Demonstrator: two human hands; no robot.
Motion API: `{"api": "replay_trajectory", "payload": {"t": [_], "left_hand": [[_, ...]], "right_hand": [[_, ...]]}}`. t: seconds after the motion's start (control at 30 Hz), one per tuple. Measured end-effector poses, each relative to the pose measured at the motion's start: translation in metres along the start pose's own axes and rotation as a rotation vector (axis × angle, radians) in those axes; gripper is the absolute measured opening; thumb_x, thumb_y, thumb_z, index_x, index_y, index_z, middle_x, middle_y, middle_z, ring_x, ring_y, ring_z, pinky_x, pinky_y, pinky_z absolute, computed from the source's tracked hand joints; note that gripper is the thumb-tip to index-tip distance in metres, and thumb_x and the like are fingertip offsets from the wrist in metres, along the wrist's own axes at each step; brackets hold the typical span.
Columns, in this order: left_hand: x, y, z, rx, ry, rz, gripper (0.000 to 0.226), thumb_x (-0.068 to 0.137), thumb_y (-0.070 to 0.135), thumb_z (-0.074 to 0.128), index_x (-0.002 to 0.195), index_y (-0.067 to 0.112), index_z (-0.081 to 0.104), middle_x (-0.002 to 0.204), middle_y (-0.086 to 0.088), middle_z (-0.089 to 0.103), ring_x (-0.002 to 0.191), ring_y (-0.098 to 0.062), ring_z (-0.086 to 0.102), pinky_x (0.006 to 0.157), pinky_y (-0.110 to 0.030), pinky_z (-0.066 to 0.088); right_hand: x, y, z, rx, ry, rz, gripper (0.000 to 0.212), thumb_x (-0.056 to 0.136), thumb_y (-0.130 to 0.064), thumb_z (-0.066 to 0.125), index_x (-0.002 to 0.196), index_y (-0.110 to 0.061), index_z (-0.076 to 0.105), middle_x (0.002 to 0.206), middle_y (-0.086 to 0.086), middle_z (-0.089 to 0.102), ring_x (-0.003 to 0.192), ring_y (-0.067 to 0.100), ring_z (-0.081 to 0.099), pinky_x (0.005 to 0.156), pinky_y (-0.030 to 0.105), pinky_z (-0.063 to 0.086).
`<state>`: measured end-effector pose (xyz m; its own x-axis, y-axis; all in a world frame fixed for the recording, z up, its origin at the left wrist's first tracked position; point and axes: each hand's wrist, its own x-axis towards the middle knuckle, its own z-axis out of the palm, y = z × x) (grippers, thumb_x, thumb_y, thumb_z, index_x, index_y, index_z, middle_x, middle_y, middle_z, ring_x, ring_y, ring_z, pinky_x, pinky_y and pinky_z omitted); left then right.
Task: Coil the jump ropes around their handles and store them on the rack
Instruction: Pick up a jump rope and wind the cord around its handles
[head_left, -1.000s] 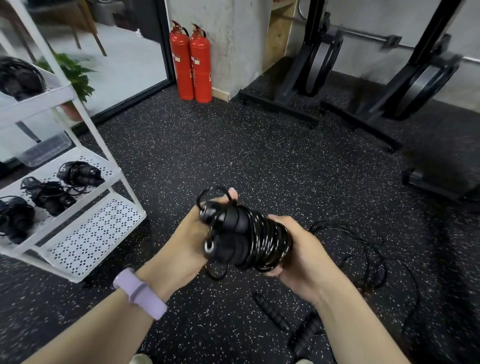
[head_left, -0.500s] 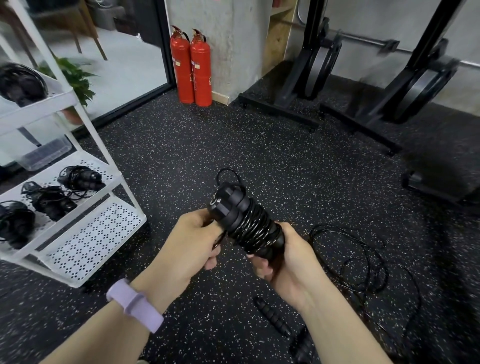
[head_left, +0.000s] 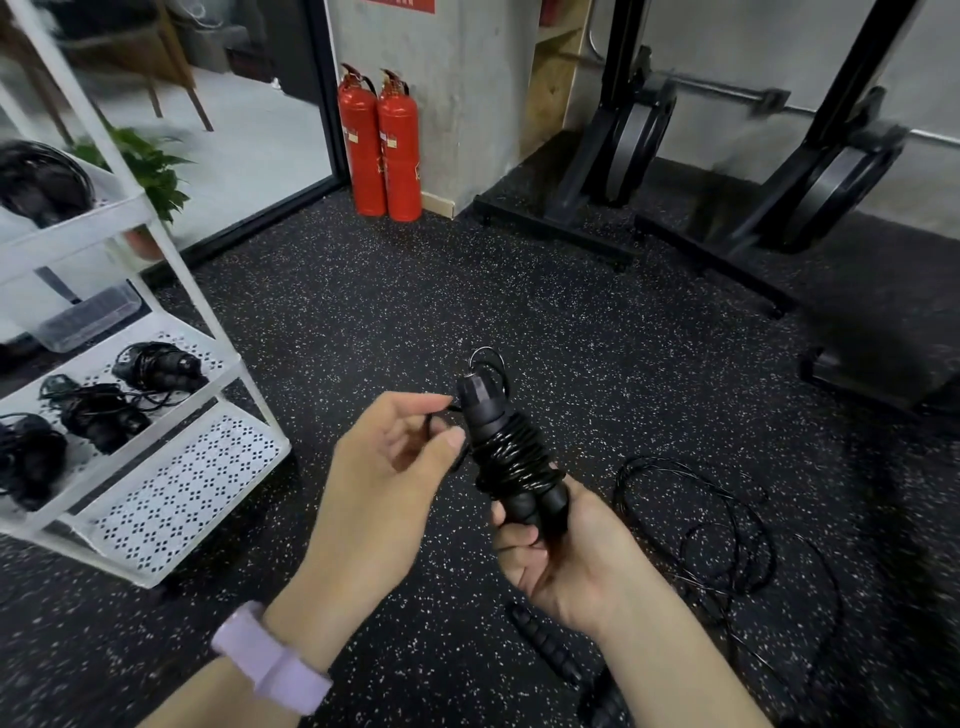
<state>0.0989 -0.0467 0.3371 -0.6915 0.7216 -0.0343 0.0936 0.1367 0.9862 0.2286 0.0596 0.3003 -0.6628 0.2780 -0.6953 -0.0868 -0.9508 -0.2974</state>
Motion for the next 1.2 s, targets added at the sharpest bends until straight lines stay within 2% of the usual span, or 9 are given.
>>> {"api": "replay_trajectory", "payload": {"t": [0.17,0.33,0.43,0.57,0.7,0.83,0.97,1.1,1.2], "left_hand": [[-0.006,-0.002,0.002,0.290,-0.065,0.135,0.052,0.083,0.027,0.081,0.116,0.056,0.053,0.112,0.032,0.062,0.110,0.010,0.056,0.088,-0.002,0.038],[0.000,-0.004,0.001,0.220,-0.045,0.158,0.060,0.079,0.018,0.085,0.111,0.057,0.054,0.107,0.025,0.065,0.096,-0.001,0.065,0.082,-0.010,0.048],[0.002,-0.006,-0.002,0.224,-0.058,0.170,0.057,0.078,0.020,0.085,0.111,0.056,0.056,0.107,0.026,0.065,0.092,-0.003,0.065,0.080,-0.009,0.047],[-0.001,-0.012,0.000,0.295,-0.113,0.213,0.062,0.076,0.024,0.086,0.115,0.058,0.053,0.107,0.029,0.062,0.091,-0.003,0.061,0.078,-0.010,0.046],[-0.003,-0.016,0.006,0.389,-0.166,0.267,0.061,0.081,0.025,0.083,0.123,0.058,0.051,0.106,0.024,0.061,0.088,-0.011,0.059,0.075,-0.014,0.046],[0.000,-0.014,0.003,0.332,-0.267,0.314,0.059,0.096,0.015,0.068,0.144,0.044,0.047,0.117,0.026,0.063,0.111,-0.003,0.062,0.092,-0.015,0.049],[0.001,-0.011,-0.001,0.228,-0.301,0.277,0.065,0.098,0.003,0.061,0.144,0.045,0.042,0.120,0.022,0.065,0.117,-0.005,0.063,0.100,-0.022,0.051],[0.005,-0.006,-0.008,0.187,-0.178,0.271,0.060,0.087,0.028,0.074,0.133,0.052,0.046,0.111,0.021,0.068,0.103,-0.002,0.068,0.095,-0.017,0.052],[0.012,-0.003,-0.017,0.149,-0.048,0.272,0.061,0.075,0.043,0.078,0.131,0.039,0.055,0.102,0.017,0.070,0.093,-0.005,0.070,0.085,-0.016,0.054]], "right_hand": [[0.000,0.003,-0.002,-0.018,-0.084,-0.016,0.082,0.100,-0.070,0.038,0.087,0.000,0.080,0.075,0.016,0.062,0.042,0.011,0.043,0.033,0.017,0.031],[-0.008,0.004,0.001,-0.224,-0.026,-0.140,0.078,0.086,-0.073,0.059,0.112,-0.001,0.074,0.087,0.018,0.069,0.062,0.027,0.066,0.051,0.031,0.057],[-0.012,0.002,0.000,-0.373,0.009,-0.259,0.064,0.095,-0.065,0.052,0.124,-0.011,0.070,0.107,0.023,0.076,0.083,0.041,0.075,0.066,0.040,0.062],[-0.021,0.002,0.004,-0.812,0.150,-0.377,0.042,0.104,-0.059,0.042,0.110,-0.035,0.076,0.099,0.002,0.081,0.087,0.019,0.078,0.060,0.025,0.057],[-0.027,0.009,0.009,-0.931,0.025,-0.358,0.048,0.087,-0.084,0.049,0.114,-0.052,0.073,0.113,-0.014,0.078,0.108,0.007,0.072,0.089,0.027,0.056],[-0.026,0.012,0.003,-0.870,0.008,-0.462,0.063,0.069,-0.083,0.068,0.118,-0.043,0.066,0.107,-0.011,0.078,0.090,0.010,0.075,0.072,0.028,0.058],[-0.023,0.008,0.002,-0.795,-0.015,-0.463,0.050,0.074,-0.067,0.077,0.110,-0.032,0.074,0.088,0.000,0.074,0.070,0.017,0.065,0.058,0.032,0.049],[-0.021,0.006,0.003,-0.713,-0.068,-0.456,0.043,0.076,-0.058,0.075,0.106,-0.027,0.078,0.094,0.006,0.075,0.067,0.026,0.067,0.046,0.026,0.042],[-0.020,0.005,0.002,-0.660,-0.075,-0.459,0.042,0.073,-0.059,0.072,0.103,-0.031,0.079,0.096,0.006,0.075,0.065,0.023,0.066,0.045,0.026,0.038]]}}
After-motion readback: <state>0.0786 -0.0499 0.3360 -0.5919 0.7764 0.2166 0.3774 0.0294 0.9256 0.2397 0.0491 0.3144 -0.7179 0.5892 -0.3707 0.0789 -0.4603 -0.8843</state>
